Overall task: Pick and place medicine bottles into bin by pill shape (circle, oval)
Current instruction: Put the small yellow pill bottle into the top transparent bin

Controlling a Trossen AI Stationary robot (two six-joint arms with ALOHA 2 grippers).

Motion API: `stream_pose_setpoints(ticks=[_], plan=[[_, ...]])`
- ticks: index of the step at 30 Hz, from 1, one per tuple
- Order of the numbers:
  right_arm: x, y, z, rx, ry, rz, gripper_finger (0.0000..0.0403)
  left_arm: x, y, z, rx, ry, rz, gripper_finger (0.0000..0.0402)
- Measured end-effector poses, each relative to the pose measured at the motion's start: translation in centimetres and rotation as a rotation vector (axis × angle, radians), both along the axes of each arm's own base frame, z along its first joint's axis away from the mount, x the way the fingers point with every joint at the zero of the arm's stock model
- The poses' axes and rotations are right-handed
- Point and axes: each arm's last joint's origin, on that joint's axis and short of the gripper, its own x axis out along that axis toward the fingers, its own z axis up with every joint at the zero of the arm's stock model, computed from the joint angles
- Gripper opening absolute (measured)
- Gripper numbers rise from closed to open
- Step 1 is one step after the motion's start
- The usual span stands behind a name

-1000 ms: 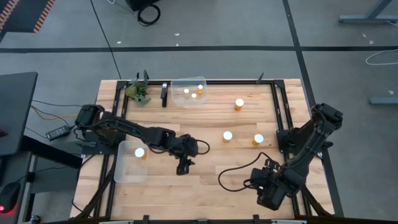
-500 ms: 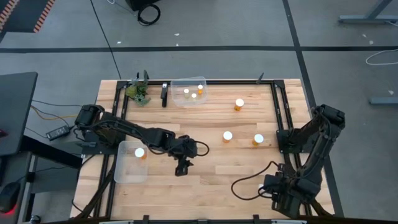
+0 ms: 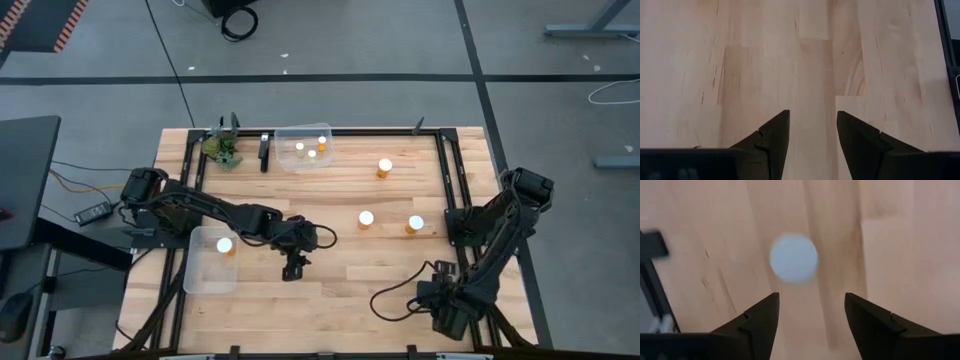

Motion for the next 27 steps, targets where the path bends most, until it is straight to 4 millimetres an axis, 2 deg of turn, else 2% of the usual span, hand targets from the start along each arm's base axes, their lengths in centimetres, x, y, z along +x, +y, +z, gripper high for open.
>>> stream_pose_setpoints(ticks=[12,24,27], plan=[[1.9,-0.6,-0.5,0.033,-0.087,0.018,0.0213,-0.1,0.1,-0.1,0.001,0.018,0.005,0.0172],[2.4,-0.4,-0.5,0.034,-0.153,0.021,0.0211,-0.1,0.0,-0.1,0.0,0.018,0.006,0.0172],[2.6,-0.2,-1.0,0.025,-0.158,0.034,0.0211,-0.1,0.0,-0.1,0.0,0.017,0.007,0.0172]])
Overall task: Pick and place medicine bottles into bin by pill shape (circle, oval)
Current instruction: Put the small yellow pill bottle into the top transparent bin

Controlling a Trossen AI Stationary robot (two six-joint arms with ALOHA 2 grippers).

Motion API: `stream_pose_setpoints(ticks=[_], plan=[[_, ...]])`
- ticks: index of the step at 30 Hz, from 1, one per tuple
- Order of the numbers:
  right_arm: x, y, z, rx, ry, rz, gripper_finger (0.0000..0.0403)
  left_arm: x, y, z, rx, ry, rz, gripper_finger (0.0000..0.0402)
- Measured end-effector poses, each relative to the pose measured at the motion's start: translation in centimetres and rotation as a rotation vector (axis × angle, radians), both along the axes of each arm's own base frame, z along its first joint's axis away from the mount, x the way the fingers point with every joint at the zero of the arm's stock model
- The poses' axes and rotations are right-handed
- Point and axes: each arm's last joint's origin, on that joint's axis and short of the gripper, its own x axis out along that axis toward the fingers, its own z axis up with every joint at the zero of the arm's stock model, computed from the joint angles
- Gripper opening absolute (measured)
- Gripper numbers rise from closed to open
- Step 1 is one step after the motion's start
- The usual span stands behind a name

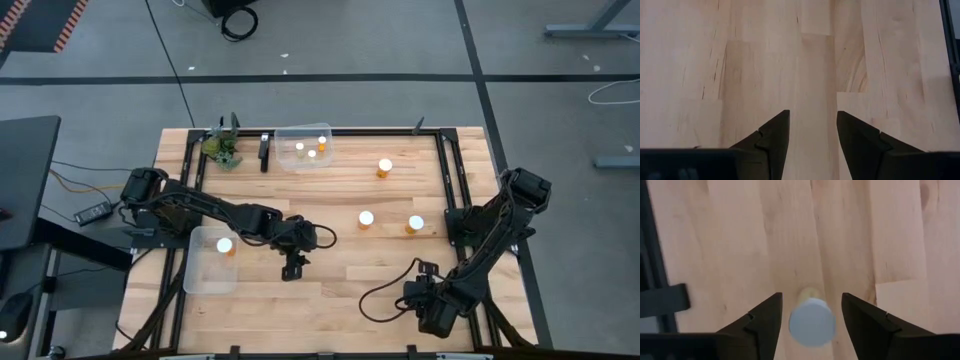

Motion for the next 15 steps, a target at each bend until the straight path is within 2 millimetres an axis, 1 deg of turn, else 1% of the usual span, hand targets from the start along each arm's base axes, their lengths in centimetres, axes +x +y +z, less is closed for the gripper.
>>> stream_pose_setpoints(ticks=[4,7,15], plan=[[0.3,0.6,-1.6,-0.019,0.034,0.029,0.0211,0.0,0.0,0.0,0.0,0.002,0.001,0.0172],[0.5,0.8,-2.5,-0.035,0.048,0.029,0.0206,0.0,0.0,0.0,-0.002,0.004,0.004,0.0172],[0.6,1.0,-2.6,-0.019,0.037,0.026,0.0186,0.0,0.0,0.0,-0.004,0.006,0.006,0.0172]])
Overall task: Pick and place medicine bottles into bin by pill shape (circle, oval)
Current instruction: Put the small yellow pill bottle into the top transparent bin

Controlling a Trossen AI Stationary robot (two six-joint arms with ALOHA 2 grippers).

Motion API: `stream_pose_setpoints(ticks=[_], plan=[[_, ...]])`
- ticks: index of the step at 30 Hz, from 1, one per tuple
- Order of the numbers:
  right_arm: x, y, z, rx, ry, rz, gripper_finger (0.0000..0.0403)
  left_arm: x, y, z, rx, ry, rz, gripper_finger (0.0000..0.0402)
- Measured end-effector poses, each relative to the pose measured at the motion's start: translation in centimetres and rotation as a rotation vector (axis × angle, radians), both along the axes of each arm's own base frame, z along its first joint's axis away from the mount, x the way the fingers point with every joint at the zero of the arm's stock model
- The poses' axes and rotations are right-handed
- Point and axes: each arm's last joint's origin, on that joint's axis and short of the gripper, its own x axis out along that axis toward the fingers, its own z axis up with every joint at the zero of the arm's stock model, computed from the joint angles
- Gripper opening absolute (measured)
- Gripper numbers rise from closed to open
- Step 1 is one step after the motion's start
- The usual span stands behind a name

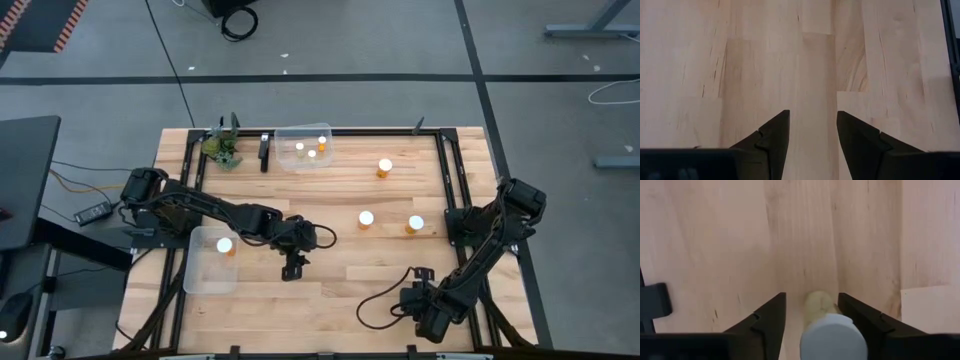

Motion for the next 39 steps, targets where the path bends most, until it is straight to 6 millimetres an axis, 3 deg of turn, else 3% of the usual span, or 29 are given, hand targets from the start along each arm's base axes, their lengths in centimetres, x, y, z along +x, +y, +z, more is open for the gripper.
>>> stream_pose_setpoints(ticks=[14,21,31,39], plan=[[0.9,-0.1,1.0,0.018,0.021,-0.017,0.013,0.0,-0.1,0.0,0.019,-0.007,-0.029,0.0172],[2.2,-1.1,1.1,0.034,0.044,-0.039,0.0115,-0.4,-1.6,0.0,0.054,-0.018,-0.122,0.0172],[5.7,-2.7,3.2,0.001,-0.006,-0.021,0.0114,-2.1,-3.3,-1.9,0.114,0.037,-0.193,0.0172],[9.3,-5.7,4.5,-0.026,-0.054,0.007,0.0114,-3.0,-3.4,-3.2,0.133,0.075,-0.223,0.0172]])
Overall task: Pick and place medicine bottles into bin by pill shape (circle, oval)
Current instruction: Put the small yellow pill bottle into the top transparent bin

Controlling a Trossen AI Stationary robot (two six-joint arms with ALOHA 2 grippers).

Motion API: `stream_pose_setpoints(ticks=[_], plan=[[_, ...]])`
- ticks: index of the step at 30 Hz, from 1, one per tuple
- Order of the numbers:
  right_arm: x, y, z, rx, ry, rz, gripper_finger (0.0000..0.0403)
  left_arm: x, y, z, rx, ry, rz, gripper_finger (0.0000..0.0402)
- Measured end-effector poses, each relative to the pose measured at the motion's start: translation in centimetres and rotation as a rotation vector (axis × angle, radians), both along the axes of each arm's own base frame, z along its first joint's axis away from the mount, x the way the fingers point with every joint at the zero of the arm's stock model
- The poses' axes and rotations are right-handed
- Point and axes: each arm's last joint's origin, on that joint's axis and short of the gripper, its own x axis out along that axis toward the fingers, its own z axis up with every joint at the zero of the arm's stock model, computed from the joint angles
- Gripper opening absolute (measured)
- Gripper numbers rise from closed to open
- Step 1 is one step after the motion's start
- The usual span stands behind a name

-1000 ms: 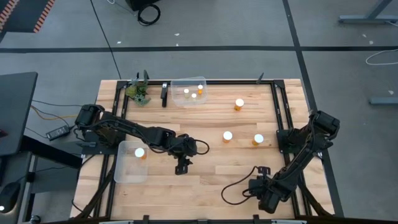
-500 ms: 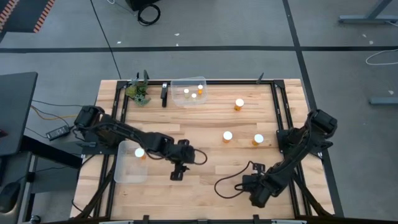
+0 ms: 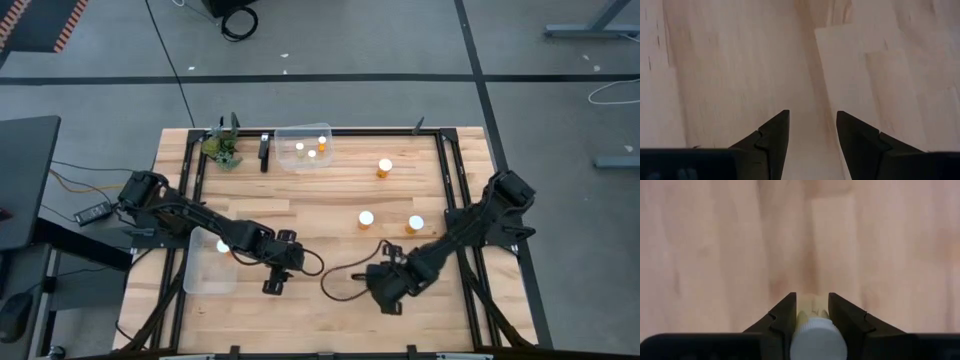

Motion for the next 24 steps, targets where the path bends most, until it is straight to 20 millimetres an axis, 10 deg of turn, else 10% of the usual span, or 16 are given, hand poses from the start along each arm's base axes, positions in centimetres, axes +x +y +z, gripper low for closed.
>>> stream_pose_setpoints(ticks=[24], plan=[[7.7,-6.5,-1.3,-0.066,-0.162,0.163,0.0115,0.0,0.4,-0.1,0.021,0.003,0.151,0.0172]])
